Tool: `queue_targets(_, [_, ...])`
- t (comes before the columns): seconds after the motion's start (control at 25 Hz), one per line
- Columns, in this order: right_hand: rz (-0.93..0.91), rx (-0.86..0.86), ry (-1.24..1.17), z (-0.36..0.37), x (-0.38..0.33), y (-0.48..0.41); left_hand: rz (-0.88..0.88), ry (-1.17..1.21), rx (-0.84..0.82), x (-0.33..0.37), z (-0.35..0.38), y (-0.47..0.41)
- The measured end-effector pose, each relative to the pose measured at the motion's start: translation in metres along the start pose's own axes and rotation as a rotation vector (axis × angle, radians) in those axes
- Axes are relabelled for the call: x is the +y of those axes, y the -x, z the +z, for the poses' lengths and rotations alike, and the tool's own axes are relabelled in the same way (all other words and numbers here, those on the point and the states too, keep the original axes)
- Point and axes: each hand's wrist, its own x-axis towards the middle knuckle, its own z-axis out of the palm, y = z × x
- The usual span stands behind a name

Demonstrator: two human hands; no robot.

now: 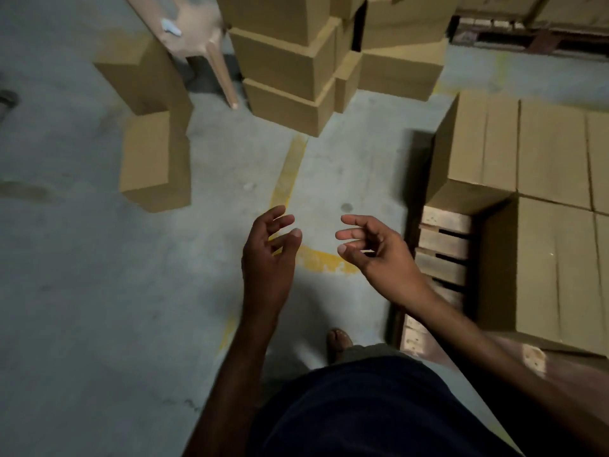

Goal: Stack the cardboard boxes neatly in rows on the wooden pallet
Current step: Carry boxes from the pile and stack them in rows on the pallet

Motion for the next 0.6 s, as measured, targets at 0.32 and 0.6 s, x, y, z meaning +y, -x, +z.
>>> queue_targets(0.32, [-0.002, -0.112, -0.011, 0.132, -0.061, -0.131, -0.082, 0.063, 0.175, -0.019, -0.116, -0.127])
queue_targets(0.6, [0.027, -0.108, -0.047, 0.323, -0.114, -0.227, -0.082, 0.043, 0.210, -0.041, -0.285, -0.272])
